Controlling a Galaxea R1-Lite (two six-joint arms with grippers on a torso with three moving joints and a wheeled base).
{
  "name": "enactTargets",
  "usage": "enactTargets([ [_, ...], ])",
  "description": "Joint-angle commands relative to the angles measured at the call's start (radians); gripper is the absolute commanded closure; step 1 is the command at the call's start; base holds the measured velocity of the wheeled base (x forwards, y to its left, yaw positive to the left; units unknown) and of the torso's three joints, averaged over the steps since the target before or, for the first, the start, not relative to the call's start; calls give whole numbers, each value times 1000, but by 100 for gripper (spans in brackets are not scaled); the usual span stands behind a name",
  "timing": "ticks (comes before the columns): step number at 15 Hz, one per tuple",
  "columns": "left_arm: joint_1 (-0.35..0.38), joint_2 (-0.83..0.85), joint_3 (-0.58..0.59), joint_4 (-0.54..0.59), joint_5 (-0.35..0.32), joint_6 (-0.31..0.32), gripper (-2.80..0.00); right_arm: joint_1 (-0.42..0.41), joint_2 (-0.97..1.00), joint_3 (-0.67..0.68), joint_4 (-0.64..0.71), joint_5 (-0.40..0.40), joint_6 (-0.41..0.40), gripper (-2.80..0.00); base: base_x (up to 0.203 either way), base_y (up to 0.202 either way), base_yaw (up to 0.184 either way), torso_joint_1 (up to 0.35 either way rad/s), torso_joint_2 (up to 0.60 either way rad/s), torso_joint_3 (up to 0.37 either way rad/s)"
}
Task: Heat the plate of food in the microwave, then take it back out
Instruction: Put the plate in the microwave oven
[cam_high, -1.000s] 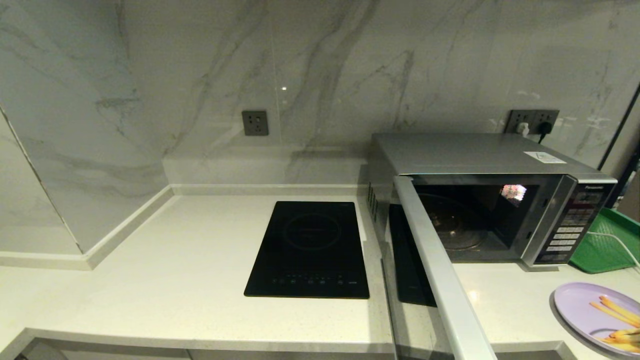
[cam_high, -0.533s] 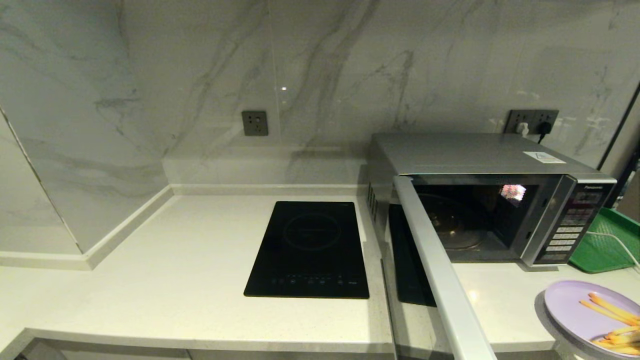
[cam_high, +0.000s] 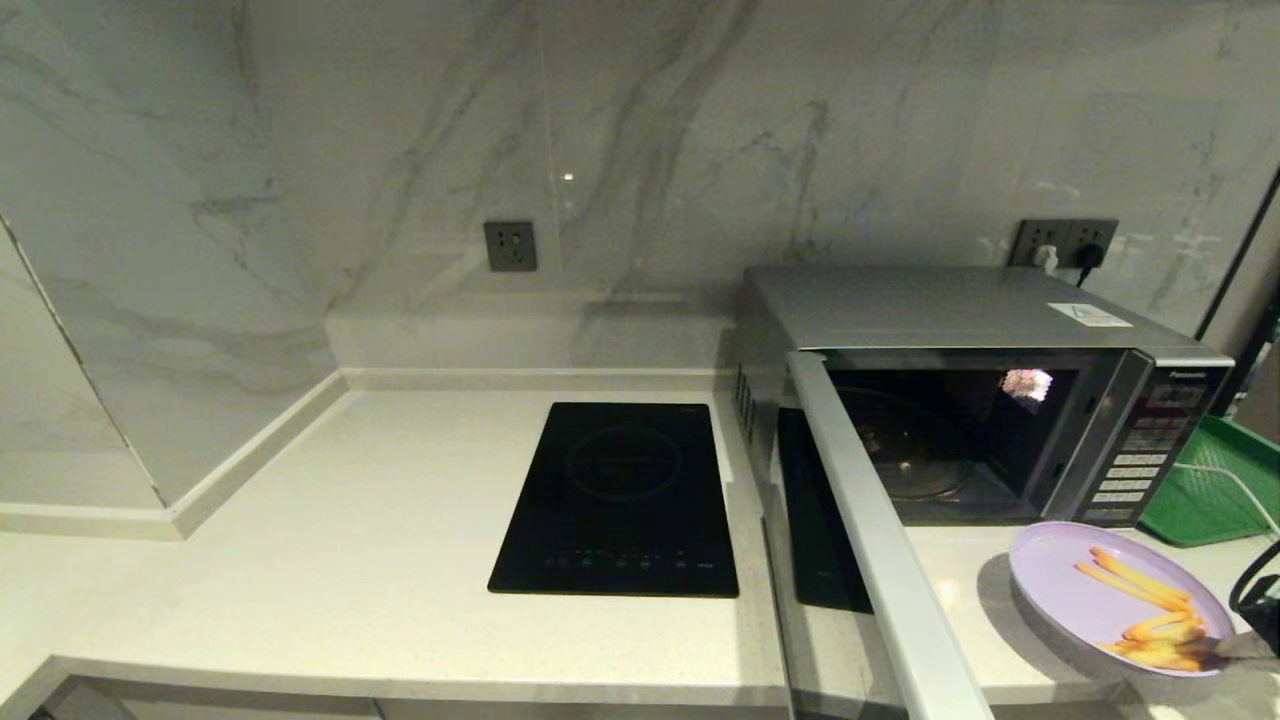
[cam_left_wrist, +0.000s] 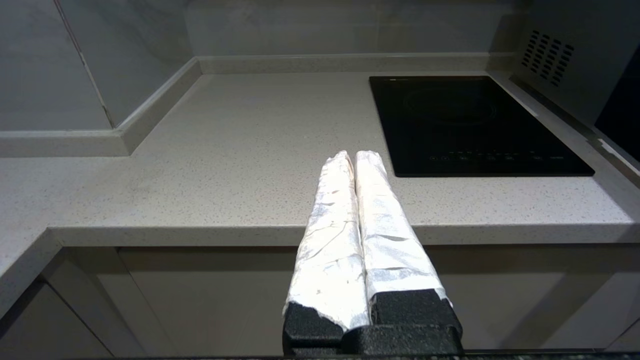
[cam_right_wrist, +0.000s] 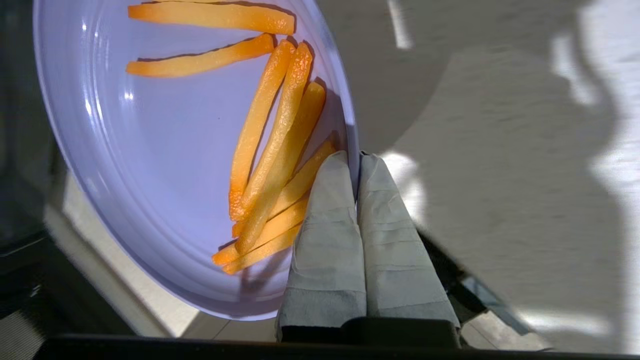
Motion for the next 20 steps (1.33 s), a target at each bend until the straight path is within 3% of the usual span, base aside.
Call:
enactTargets([
  [1, -1, 0, 0, 0, 1, -1, 0, 101, -28, -20, 0, 1, 61, 0, 0, 0, 0, 0, 0, 0],
  [5, 0, 0, 0, 0, 1, -1, 0, 261, -36, -74, -5, -5, 242, 0, 0, 0, 0, 0, 0, 0],
  [14, -1, 0, 0, 0, 1, 0, 0, 430, 10, -183, -6, -11, 309, 0, 0, 0, 0, 0, 0, 0],
  [20, -1, 0, 0, 0, 1, 1, 0, 523, 154, -351, -3, -90, 471, 0, 0, 0, 0, 0, 0, 0],
])
